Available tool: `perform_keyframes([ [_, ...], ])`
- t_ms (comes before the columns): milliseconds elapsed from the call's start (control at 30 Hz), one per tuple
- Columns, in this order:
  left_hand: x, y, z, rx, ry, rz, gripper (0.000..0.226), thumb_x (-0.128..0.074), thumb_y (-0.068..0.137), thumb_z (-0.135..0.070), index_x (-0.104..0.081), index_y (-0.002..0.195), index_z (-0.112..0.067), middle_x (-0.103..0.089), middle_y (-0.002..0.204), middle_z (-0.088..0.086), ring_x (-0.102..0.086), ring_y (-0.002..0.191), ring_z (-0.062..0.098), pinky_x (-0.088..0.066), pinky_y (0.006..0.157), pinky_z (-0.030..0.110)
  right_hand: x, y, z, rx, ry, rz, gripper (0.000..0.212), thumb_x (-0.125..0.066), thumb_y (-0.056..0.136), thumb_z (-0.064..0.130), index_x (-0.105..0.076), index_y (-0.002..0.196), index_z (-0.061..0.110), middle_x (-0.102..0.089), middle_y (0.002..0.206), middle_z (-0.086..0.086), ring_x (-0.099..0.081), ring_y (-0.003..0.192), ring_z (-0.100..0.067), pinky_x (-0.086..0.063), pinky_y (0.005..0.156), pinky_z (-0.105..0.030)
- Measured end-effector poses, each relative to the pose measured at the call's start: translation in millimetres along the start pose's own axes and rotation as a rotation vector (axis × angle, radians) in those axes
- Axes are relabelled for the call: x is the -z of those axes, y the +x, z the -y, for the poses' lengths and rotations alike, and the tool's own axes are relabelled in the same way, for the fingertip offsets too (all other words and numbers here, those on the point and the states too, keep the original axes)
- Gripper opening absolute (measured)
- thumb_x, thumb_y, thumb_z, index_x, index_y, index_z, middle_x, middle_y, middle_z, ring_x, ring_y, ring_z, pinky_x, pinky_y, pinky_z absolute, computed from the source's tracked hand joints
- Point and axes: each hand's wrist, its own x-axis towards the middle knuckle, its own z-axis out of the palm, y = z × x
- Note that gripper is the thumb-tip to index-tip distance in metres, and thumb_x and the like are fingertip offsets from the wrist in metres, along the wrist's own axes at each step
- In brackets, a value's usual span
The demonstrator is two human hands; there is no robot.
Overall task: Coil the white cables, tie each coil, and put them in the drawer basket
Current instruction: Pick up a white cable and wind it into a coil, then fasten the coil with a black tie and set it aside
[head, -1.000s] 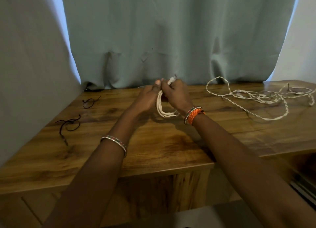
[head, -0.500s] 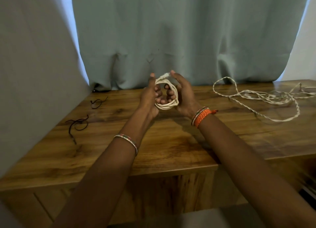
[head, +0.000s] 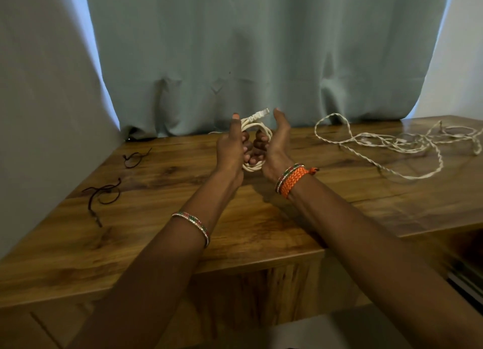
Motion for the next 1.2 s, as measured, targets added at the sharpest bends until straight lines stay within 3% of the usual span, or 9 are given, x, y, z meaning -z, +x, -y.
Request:
perform_keyframes([
  [133, 9.5, 5.3, -13.1, 0.104, -0.041, 0.019, 0.046, -0.04, 0.098, -0.039, -0.036, 0.06, -0.013, -0.034, 0.028, -0.008, -0.03, 0.02, 0.004, -0.024, 0.028, 0.009, -4.6, 1.6, -0.2, 0.024, -0.086, 0.157, 0.063, -0.042, 0.089, 0.057, -0.054, 0.048, 0.01, -0.049, 0.045, -0.002, -0.044, 0.036, -0.016, -0.037, 0.039, -0.017],
  [233, 17.8, 6.4, -16.0, 0.092, 0.003, -0.033, 0.045, -0.038, 0.1, -0.033, -0.036, 0.06, -0.011, -0.04, 0.026, -0.004, -0.036, 0.019, 0.004, -0.028, 0.027, 0.01, -13.8, -7.6, 1.0, 0.041, -0.108, 0.315, 0.058, -0.033, 0.096, 0.049, -0.059, 0.07, 0.004, -0.058, 0.051, -0.008, -0.053, 0.037, -0.018, -0.046, 0.039, -0.02],
  [367, 31.6, 11.6, -14.7, 0.122, 0.111, -0.041, 0.042, -0.038, 0.1, -0.033, -0.039, 0.064, -0.011, -0.039, 0.031, -0.004, -0.031, 0.018, 0.004, -0.024, 0.029, 0.006, -12.3, -8.2, -7.3, 0.234, -0.303, 0.266, 0.034, -0.044, 0.096, 0.041, -0.056, 0.098, 0.01, -0.06, 0.066, -0.004, -0.057, 0.05, -0.013, -0.049, 0.051, -0.023],
  [500, 39.7, 12.6, -14.4, 0.225, 0.136, 0.225, 0.048, -0.033, 0.098, -0.047, -0.036, 0.062, -0.017, -0.03, 0.032, -0.009, -0.031, 0.027, 0.004, -0.033, 0.036, 0.014, -7.7, 4.7, -14.4, 0.52, -0.508, 0.109, 0.017, -0.06, 0.092, 0.025, -0.051, 0.079, 0.02, -0.051, 0.064, 0.0, -0.045, 0.042, -0.003, -0.035, 0.039, -0.019],
  [567, 44.4, 10.8, -20.9, 0.257, 0.036, 0.402, 0.048, -0.028, 0.099, -0.045, -0.038, 0.061, -0.017, -0.035, 0.037, -0.009, -0.045, 0.038, 0.006, -0.043, 0.054, 0.023, -9.3, 7.3, -11.6, 0.591, -0.44, 0.121, 0.015, -0.061, 0.092, 0.021, -0.049, 0.082, 0.02, -0.052, 0.069, -0.004, -0.049, 0.044, -0.004, -0.036, 0.036, -0.017],
  [667, 52.1, 8.8, -24.9, 0.247, 0.049, 0.463, 0.043, -0.026, 0.101, -0.035, -0.043, 0.067, -0.016, -0.044, 0.041, -0.006, -0.06, 0.059, 0.011, -0.046, 0.073, 0.029, -8.4, 9.0, -8.9, 0.537, -0.357, 0.21, 0.012, -0.06, 0.092, 0.018, -0.049, 0.086, 0.018, -0.053, 0.072, -0.006, -0.052, 0.044, -0.007, -0.037, 0.035, -0.017],
  [800, 55.0, 7.1, -18.2, 0.201, 0.181, 0.384, 0.036, -0.032, 0.102, -0.029, -0.048, 0.073, -0.013, -0.049, 0.044, -0.007, -0.06, 0.065, 0.012, -0.044, 0.069, 0.028, 1.7, 11.6, -7.5, 0.436, -0.409, 0.299, 0.011, -0.061, 0.091, 0.024, -0.052, 0.088, 0.018, -0.061, 0.072, -0.004, -0.053, 0.052, -0.015, -0.042, 0.045, -0.024],
  [1000, 52.5, 13.6, -13.8, 0.161, 0.183, 0.365, 0.024, -0.034, 0.101, -0.019, -0.051, 0.087, -0.011, -0.046, 0.044, -0.01, -0.051, 0.044, 0.004, -0.043, 0.066, 0.025, 11.5, 14.7, -8.2, 0.393, -0.428, 0.312, 0.008, -0.062, 0.09, 0.021, -0.058, 0.089, 0.015, -0.065, 0.088, -0.01, -0.064, 0.074, -0.02, -0.054, 0.059, -0.029],
  [1200, 60.4, 11.2, -22.3, 0.112, 0.159, 0.362, 0.032, -0.03, 0.102, -0.019, -0.049, 0.077, -0.013, -0.043, 0.04, -0.01, -0.049, 0.046, 0.004, -0.043, 0.063, 0.022, 14.7, 15.2, -8.2, 0.417, -0.517, 0.316, 0.016, -0.06, 0.091, 0.023, -0.062, 0.101, 0.011, -0.065, 0.102, -0.01, -0.062, 0.09, -0.019, -0.051, 0.074, -0.03],
])
